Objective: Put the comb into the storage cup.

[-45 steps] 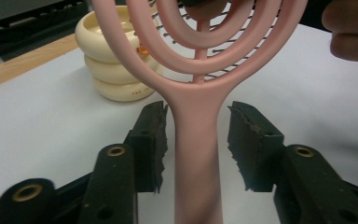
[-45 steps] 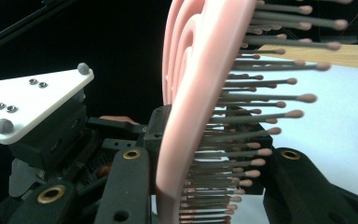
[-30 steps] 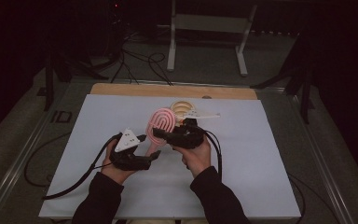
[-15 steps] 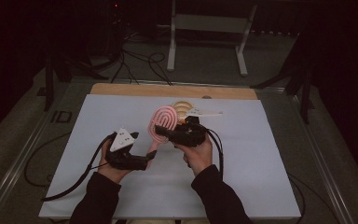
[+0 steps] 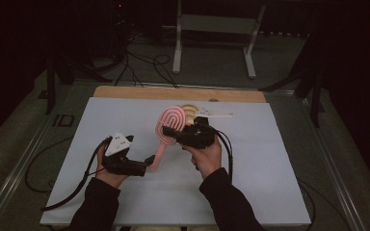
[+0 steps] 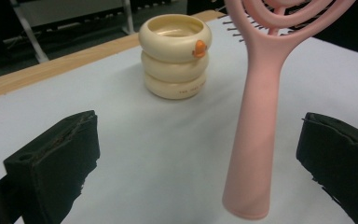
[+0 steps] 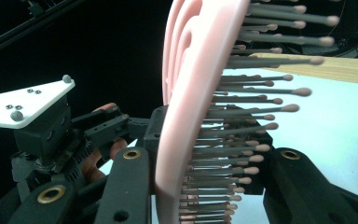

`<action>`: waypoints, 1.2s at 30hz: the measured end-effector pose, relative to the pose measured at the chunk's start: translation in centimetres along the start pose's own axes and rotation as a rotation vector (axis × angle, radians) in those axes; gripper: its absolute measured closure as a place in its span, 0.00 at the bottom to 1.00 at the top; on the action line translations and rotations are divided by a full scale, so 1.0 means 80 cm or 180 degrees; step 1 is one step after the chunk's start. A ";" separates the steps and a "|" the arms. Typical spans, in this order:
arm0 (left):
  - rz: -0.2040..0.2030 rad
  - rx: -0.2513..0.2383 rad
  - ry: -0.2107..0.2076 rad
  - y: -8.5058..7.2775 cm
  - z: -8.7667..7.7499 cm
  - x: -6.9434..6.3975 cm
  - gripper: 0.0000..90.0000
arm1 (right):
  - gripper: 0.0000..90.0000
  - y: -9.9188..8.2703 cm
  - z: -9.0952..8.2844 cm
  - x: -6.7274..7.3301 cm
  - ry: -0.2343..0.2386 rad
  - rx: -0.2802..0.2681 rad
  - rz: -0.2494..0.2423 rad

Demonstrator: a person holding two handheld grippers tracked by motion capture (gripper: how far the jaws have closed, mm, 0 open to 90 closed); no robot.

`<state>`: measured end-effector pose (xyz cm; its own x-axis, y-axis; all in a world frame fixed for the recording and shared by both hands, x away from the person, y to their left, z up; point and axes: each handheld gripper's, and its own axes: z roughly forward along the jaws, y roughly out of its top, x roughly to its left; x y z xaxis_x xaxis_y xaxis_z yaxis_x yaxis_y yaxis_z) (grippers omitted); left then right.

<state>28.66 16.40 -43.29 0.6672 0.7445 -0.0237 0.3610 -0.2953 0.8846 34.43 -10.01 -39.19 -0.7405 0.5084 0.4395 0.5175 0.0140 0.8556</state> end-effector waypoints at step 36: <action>-0.0286 -0.0177 0.0541 -0.098 -0.049 0.031 0.01 | 0.71 0.019 -0.008 -0.010 -0.0117 -0.0112 0.0028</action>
<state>24.92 22.92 -48.47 0.5125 0.8582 -0.0288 0.3744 -0.1932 0.9069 35.56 -10.93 -38.08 -0.7194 0.5397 0.4372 0.5079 -0.0206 0.8612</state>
